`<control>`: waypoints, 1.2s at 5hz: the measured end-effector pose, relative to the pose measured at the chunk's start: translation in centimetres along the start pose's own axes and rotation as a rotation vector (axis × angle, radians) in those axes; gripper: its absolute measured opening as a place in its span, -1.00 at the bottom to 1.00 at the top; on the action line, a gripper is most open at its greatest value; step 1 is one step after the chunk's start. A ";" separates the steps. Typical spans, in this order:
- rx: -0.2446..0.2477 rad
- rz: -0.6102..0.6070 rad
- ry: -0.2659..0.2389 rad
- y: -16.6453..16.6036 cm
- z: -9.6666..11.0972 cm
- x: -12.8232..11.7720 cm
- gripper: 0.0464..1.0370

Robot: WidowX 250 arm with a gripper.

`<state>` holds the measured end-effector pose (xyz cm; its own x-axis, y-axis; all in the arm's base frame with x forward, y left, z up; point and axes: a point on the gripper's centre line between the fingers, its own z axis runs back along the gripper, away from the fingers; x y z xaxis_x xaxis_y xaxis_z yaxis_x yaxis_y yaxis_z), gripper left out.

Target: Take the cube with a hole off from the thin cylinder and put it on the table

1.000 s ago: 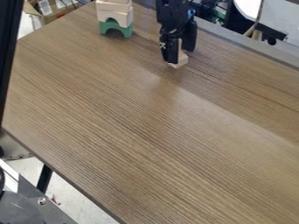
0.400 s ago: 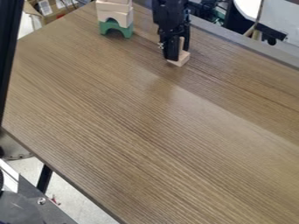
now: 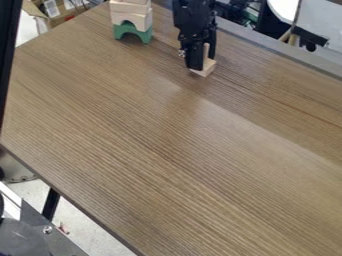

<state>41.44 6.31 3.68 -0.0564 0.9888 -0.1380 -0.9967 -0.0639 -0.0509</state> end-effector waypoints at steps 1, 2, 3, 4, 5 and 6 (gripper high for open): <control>-0.058 -0.010 -0.001 -0.5 2.1 -0.2 -0.02; -0.081 -0.008 0.013 -0.8 2.6 -0.2 -0.02; -0.108 0.003 0.018 -1.0 3.5 0.0 -0.02; -0.179 0.003 0.019 -1.4 6.1 -0.3 -0.02; -0.225 0.018 0.013 -1.6 7.7 0.0 -0.02; -0.286 0.026 -0.002 -1.7 10.1 0.2 -0.02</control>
<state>42.55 7.95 13.70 -0.0821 0.9866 -0.1408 -0.9376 -0.1244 -0.3247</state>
